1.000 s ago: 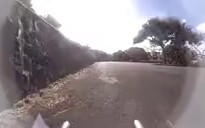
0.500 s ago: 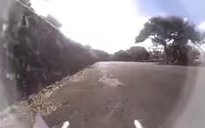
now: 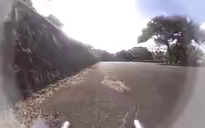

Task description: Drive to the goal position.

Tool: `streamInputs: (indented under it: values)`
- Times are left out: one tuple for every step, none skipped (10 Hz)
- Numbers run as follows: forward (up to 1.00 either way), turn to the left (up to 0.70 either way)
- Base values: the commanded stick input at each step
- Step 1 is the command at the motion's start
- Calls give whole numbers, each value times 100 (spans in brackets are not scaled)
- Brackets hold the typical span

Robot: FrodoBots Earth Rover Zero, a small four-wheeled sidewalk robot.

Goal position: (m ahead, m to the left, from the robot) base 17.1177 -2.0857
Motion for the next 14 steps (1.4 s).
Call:
streamInputs:
  values:
    - [70,0]
    - [70,0]
    - [70,0]
    - [70,0]
    - [70,0]
    - [70,0]
    - [70,0]
    - [70,0]
    - [70,0]
    - [70,0]
    - [70,0]
    - [70,0]
    - [70,0]
    - [70,0]
